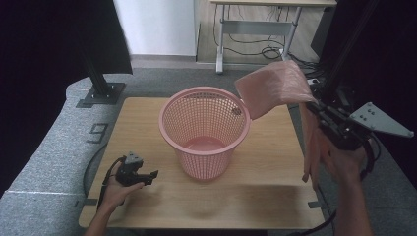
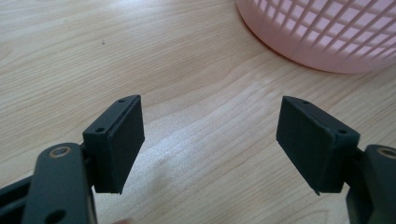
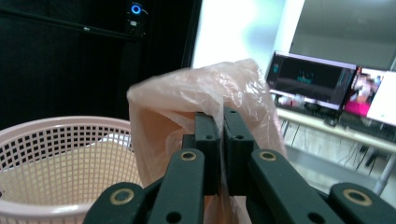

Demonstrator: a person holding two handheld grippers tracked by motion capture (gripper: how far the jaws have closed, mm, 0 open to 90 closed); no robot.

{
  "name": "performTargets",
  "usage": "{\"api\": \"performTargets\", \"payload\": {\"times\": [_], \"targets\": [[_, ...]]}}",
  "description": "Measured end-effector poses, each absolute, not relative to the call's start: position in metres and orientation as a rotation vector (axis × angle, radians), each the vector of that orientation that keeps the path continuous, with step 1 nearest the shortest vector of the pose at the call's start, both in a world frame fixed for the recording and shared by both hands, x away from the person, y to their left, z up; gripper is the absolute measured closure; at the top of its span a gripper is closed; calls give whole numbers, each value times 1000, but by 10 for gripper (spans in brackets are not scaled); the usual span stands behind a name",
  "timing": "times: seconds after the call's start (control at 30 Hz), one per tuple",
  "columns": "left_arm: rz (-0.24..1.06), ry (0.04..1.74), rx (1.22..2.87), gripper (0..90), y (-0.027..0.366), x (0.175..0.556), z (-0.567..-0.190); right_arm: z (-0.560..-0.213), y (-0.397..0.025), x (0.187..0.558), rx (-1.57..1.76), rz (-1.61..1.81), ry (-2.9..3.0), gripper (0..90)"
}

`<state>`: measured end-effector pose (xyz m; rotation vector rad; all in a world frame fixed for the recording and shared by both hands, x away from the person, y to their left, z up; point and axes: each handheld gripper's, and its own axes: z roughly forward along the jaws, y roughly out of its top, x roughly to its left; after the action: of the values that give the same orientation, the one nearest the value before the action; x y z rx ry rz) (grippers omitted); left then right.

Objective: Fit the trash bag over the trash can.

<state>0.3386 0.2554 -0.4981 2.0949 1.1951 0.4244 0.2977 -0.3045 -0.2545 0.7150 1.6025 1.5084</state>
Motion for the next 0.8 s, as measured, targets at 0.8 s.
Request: {"api": "performTargets", "payload": {"times": [0.8], "targets": [[442, 1209, 2069, 242, 262, 338, -496, -286, -221, 340, 648, 1528, 1829, 858]]}}
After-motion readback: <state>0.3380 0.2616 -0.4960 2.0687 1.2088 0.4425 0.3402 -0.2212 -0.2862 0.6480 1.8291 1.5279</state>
